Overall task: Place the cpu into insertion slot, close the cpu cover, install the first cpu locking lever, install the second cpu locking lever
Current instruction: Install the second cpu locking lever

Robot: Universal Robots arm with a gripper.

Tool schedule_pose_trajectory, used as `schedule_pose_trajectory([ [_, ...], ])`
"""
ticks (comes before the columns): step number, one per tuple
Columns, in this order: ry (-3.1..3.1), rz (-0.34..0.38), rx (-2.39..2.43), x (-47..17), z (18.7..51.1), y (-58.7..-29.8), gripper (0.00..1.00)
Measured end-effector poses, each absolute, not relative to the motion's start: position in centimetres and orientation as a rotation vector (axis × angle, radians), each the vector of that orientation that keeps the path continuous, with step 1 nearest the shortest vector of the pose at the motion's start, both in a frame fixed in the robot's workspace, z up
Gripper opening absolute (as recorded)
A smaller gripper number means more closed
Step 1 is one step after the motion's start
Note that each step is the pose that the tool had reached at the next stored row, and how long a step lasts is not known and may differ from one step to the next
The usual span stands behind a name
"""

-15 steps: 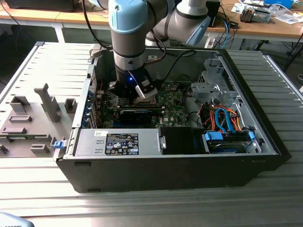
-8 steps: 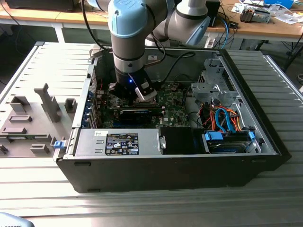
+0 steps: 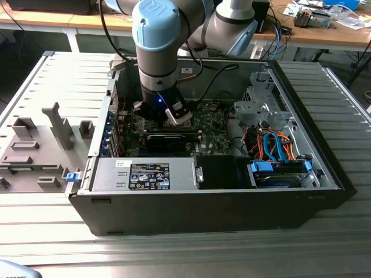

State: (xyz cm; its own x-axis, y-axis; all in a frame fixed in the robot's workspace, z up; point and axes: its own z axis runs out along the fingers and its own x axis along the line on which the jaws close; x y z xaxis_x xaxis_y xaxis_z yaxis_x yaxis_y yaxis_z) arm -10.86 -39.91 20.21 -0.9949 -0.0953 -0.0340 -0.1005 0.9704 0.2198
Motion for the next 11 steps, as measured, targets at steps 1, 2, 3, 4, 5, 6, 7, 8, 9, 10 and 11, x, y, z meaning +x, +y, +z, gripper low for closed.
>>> schedule_pose_trajectory([
  [1, 3.094, 0.355, -0.154, -10.9, 20.2, -39.9, 0.11],
  [2, 3.091, 0.377, -0.155, -10.9, 20.1, -39.9, 0.11],
  [3, 3.091, 0.377, -0.155, -10.9, 20.1, -39.9, 0.11],
  [4, 3.092, 0.377, -0.155, -10.9, 20.2, -39.9, 0.11],
  [5, 3.091, 0.377, -0.155, -10.9, 20.5, -39.9, 0.11],
  [6, 3.091, 0.376, -0.155, -10.9, 20.9, -39.9, 0.11],
  [7, 3.092, 0.376, -0.156, -10.9, 21.4, -39.9, 0.11],
  [8, 3.092, 0.375, -0.156, -10.9, 21.9, -39.9, 0.11],
  [9, 3.092, 0.373, -0.156, -10.9, 22.5, -39.9, 0.11],
  [10, 3.092, 0.37, -0.156, -10.9, 23.0, -39.9, 0.11],
  [11, 3.093, 0.363, -0.156, -10.9, 23.7, -39.9, 0.11],
])
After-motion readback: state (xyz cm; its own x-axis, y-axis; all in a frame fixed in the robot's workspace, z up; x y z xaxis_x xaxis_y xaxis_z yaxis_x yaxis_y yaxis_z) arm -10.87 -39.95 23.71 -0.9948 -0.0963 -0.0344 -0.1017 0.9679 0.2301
